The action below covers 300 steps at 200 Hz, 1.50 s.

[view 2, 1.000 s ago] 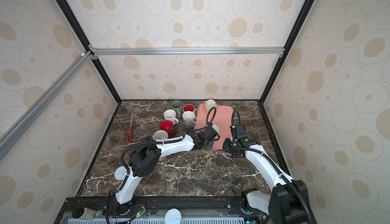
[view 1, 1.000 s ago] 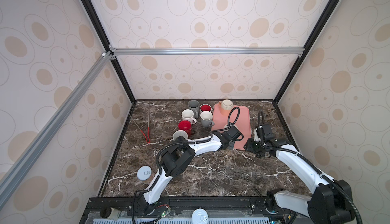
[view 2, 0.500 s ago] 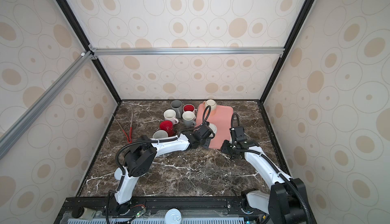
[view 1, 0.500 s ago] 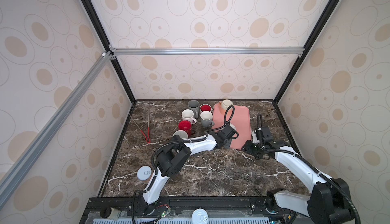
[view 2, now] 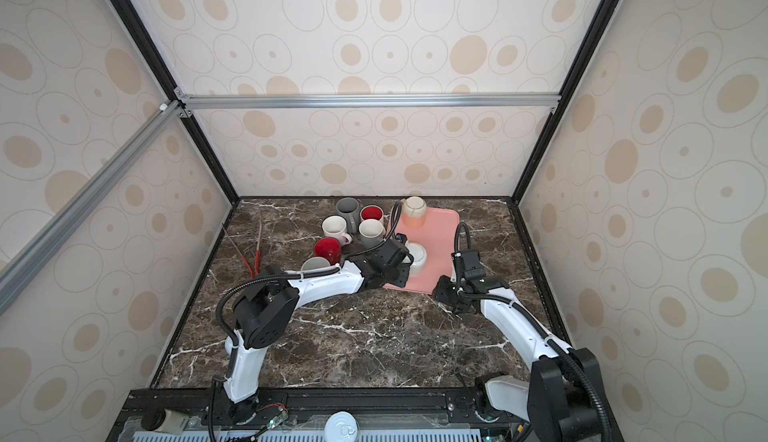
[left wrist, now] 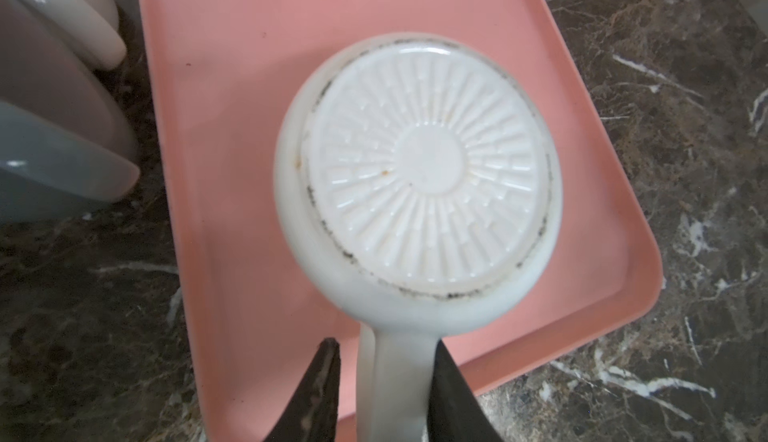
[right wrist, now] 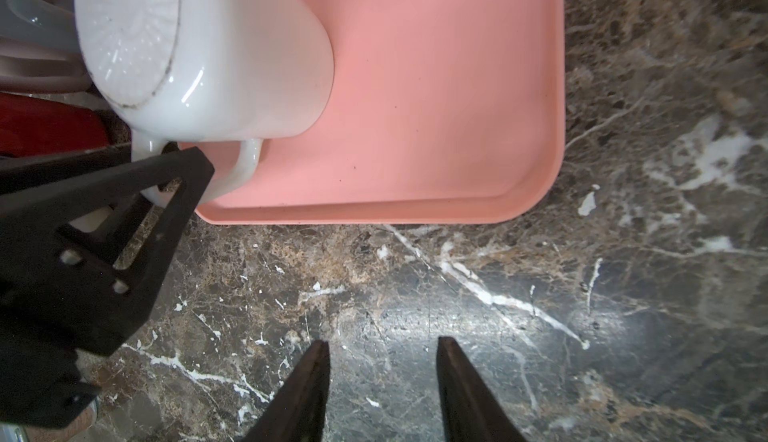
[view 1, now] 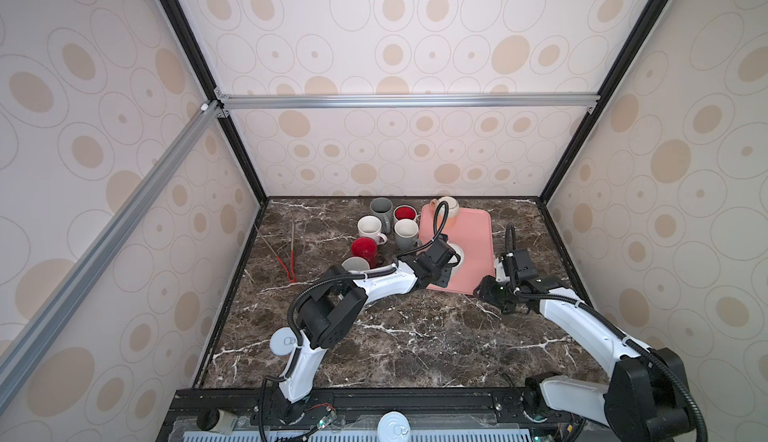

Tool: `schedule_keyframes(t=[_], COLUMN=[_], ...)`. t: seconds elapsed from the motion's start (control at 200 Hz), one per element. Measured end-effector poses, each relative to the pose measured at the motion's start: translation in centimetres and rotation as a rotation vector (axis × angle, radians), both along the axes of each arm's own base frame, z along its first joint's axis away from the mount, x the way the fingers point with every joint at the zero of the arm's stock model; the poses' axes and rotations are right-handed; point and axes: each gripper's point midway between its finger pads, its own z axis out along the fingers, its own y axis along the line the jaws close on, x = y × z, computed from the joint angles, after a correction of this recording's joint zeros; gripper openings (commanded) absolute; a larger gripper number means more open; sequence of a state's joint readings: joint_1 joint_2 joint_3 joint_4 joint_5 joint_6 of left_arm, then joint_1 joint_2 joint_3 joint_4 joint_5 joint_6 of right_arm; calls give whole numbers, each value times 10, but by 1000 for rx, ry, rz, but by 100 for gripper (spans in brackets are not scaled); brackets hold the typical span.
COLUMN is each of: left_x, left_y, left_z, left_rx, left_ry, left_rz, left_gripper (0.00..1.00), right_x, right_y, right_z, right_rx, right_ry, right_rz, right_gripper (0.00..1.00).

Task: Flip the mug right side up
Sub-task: 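Grasp the white mug's handle with the left gripper and open the right gripper, then lift the white mug high with the left gripper while the right gripper rises toward it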

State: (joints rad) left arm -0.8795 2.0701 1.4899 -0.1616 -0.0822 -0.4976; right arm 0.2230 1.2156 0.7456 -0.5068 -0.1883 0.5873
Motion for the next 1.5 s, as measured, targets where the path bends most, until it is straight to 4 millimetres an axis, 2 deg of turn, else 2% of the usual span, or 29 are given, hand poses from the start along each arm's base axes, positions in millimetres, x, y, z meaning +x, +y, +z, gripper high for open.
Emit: schedule_keyframes(t=[0.145, 0.44, 0.565, 0.705, 0.86, 1.035, 1.135, 1.33, 1.5], left_x=[1, 6, 0, -10, -2, 6, 6, 0, -13], left_y=[-1, 3, 9, 24, 39, 64, 80, 93, 90], left_z=[1, 2, 4, 14, 53, 122, 155, 190, 222], left_rx=[8, 28, 3, -86, -257, -535, -698, -928, -1073], left_ry=[-15, -38, -34, -6, -43, -151, -201, -232, -240], left_rz=[-16, -25, -47, -77, -74, -52, -43, -62, -136], left_gripper=[0, 0, 0, 0, 0, 0, 0, 0, 0], right_x=[1, 0, 2, 6, 9, 19, 23, 27, 32], right_y=[1, 4, 8, 16, 29, 46, 59, 98, 128], right_z=[0, 4, 19, 40, 65, 103, 129, 175, 197], right_rx=[5, 44, 87, 166, 301, 467, 537, 659, 742], right_ry=[-4, -38, -97, -189, -313, -456, -531, -622, -657], right_rz=[0, -9, -18, -25, -23, 11, 60, 196, 267], right_gripper=[45, 45, 44, 44, 43, 44, 47, 50, 51])
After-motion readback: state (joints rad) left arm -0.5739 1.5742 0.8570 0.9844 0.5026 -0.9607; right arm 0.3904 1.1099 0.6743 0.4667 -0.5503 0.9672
